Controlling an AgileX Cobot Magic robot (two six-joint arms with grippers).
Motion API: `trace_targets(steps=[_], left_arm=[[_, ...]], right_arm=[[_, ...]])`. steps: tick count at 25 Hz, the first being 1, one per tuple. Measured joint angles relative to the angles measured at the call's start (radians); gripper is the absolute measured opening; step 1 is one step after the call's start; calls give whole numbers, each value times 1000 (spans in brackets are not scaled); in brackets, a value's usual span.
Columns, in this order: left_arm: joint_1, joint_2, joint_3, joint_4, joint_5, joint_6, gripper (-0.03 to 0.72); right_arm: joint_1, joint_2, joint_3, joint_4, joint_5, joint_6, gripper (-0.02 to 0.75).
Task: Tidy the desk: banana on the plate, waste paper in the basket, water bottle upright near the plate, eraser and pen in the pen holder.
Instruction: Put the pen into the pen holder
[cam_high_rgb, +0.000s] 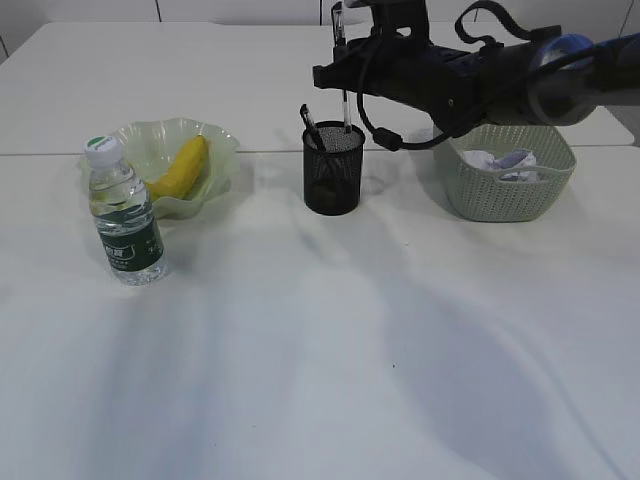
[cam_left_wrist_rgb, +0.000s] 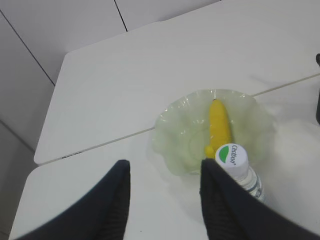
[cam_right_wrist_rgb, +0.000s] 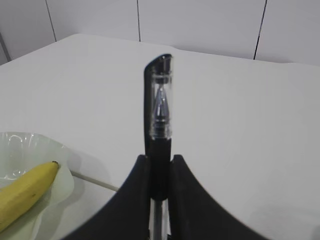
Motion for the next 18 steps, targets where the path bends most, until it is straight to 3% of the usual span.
trace_targets(steps=[18], left_arm=[[0,11,0,0,-2,11,328]], right_arm=[[0,78,-27,-108,-41,54,43]])
